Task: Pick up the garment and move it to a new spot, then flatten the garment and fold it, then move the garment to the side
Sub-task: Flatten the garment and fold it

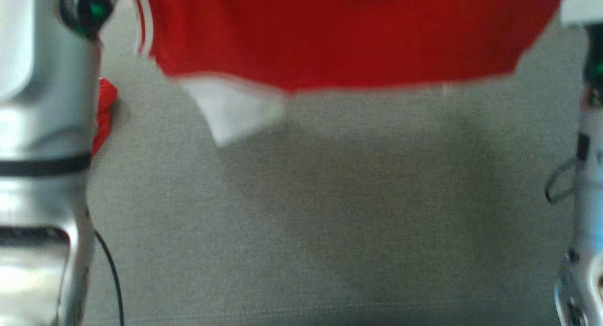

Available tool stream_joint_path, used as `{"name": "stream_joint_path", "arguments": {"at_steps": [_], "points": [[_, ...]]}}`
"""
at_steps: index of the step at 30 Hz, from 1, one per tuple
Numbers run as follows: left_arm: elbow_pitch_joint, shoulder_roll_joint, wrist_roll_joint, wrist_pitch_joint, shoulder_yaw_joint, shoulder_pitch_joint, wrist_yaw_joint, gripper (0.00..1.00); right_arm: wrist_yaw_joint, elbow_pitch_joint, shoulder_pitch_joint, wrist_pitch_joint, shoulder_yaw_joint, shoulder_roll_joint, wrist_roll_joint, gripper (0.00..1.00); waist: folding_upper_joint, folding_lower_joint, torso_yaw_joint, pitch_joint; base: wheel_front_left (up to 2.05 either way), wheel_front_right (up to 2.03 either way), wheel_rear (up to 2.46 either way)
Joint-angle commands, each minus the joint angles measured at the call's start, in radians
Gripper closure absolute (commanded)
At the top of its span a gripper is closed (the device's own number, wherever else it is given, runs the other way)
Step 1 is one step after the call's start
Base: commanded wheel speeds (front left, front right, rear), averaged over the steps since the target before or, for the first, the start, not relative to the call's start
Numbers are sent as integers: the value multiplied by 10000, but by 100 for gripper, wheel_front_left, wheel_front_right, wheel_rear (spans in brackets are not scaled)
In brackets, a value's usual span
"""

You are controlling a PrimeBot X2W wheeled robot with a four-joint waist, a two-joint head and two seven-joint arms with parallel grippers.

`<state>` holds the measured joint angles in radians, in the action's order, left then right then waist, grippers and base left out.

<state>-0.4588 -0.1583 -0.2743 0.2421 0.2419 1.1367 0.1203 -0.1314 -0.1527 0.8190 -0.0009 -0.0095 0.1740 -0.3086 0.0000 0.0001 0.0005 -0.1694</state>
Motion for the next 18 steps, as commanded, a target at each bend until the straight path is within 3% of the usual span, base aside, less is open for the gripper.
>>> {"name": "stream_joint_path", "arguments": {"at_steps": [1, 8, 13, 18], "points": [[105, -374, 59, 57, -323, 660, 18, 100, 7, 116, 572, -134, 232, -162, -103, 100, 0, -1, -98, -100, 0, 0, 0], [-2400, -159, -26, 189, -441, 1713, 55, 100, 7, -3613, 2740, -1286, 1234, -427, -309, 100, 0, -1, -125, -1000, 0, 0, 0], [-3872, 251, -306, 194, -696, 1177, 67, 100, 7, -6431, 3424, -1556, 1731, -580, -236, 100, 0, -1, 26, -1758, 0, 0, 0], [-4780, 555, -535, 195, -978, 279, 80, 100, 7, -8186, 3524, -1982, 2195, -701, -260, 100, 0, -1, 161, -2281, 0, 0, 0]]}}
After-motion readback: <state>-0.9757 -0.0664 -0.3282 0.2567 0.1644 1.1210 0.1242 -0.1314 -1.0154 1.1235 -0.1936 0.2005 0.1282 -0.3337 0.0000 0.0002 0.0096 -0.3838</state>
